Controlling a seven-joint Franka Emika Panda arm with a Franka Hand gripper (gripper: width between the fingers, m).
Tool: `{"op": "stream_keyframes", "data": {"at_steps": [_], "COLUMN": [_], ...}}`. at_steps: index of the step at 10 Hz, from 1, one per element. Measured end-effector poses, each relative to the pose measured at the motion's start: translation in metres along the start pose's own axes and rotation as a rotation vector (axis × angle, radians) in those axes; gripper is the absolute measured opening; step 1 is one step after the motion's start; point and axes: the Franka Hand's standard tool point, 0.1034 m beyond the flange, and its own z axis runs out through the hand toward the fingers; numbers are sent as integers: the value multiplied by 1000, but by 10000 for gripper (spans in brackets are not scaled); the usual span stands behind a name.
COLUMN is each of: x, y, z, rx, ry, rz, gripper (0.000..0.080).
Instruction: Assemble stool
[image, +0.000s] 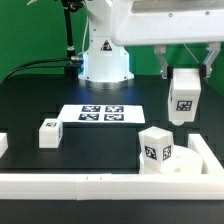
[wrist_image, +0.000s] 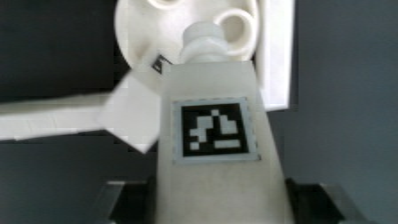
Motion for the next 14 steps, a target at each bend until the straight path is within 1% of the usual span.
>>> {"op": "stream_keyframes", "data": {"at_steps": [1,2,4,5,6,7,8,9,10,13,14], "x": [-5,-1,-1,-4,-22,-30,-38,-42,-40,-41,-47], "y": [-3,-6,-9,-15,-32,-40,-36,-34,-35,-34,-29], "z": [3,3,4,6,12,11,13,15,14,15,21], "rx": [5,16,34,46,55,55,55,52,53,50,42], "ry": [39,126,267,337,317,329,355,352,352,357,369], "rz": [-1,-6,-19,-25,-26,-54,-61,-61,-63,-77,-91], "gripper": [334,334,334,334,334,334,334,334,334,334,334]}}
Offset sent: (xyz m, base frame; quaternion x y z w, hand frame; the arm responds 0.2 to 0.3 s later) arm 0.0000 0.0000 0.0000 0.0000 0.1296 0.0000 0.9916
